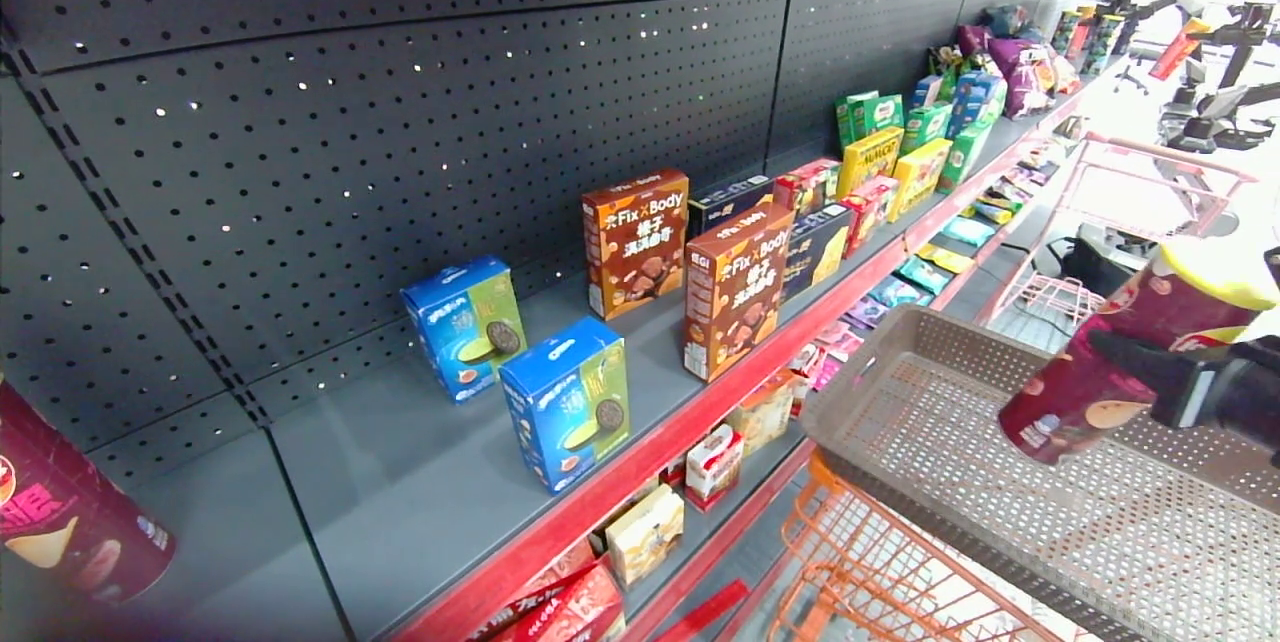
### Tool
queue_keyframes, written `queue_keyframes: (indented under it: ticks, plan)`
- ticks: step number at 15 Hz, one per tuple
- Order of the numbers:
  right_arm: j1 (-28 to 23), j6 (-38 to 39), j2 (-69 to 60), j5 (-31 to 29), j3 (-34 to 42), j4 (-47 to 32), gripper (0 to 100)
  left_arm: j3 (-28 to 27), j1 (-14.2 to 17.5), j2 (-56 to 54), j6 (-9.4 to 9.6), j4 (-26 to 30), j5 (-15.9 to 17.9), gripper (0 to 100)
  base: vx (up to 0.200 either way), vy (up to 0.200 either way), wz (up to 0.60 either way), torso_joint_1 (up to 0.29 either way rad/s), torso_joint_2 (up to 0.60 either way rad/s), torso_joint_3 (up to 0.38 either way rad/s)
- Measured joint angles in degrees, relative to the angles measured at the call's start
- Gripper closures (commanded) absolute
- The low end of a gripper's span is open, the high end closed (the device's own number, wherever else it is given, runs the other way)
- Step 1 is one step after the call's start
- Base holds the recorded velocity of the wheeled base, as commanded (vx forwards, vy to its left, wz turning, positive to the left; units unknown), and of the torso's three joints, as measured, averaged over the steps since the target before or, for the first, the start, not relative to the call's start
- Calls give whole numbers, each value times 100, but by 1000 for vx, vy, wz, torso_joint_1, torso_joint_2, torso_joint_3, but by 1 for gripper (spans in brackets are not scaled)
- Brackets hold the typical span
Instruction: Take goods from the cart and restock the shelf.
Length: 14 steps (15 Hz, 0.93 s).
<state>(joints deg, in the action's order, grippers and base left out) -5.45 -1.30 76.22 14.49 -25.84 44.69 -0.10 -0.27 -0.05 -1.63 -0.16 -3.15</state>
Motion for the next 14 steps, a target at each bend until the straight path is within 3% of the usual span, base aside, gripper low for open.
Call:
queue_keyframes:
  ticks: [5, 7, 9, 11, 14]
  plan:
    - [-37, 144, -2725, -490, 1513, -484, 100, 0, 0, 0, 0, 0, -2, 0, 0, 0, 0, 0, 0, 0]
    - [-45, 179, -3477, -678, 1888, -1136, 100, 0, 0, 0, 0, 0, -2, 0, 0, 0, 0, 0, 0, 0]
    - [149, 168, -4085, -1108, 1813, -2113, 100, 0, 0, 0, -2, 0, 0, 0, 0, 0, 0, 0, 0, 0]
    - [302, 41, -4554, -1821, 1518, -3632, 100, 0, 0, 0, 0, 0, 0, 0, 0, 0, 0, 0, 0, 0]
    - [391, -68, -4974, -2188, 1248, -4067, 100, 0, 2, 0, 0, 0, -2, 0, 0, 0, 0, 0, 0, 0]
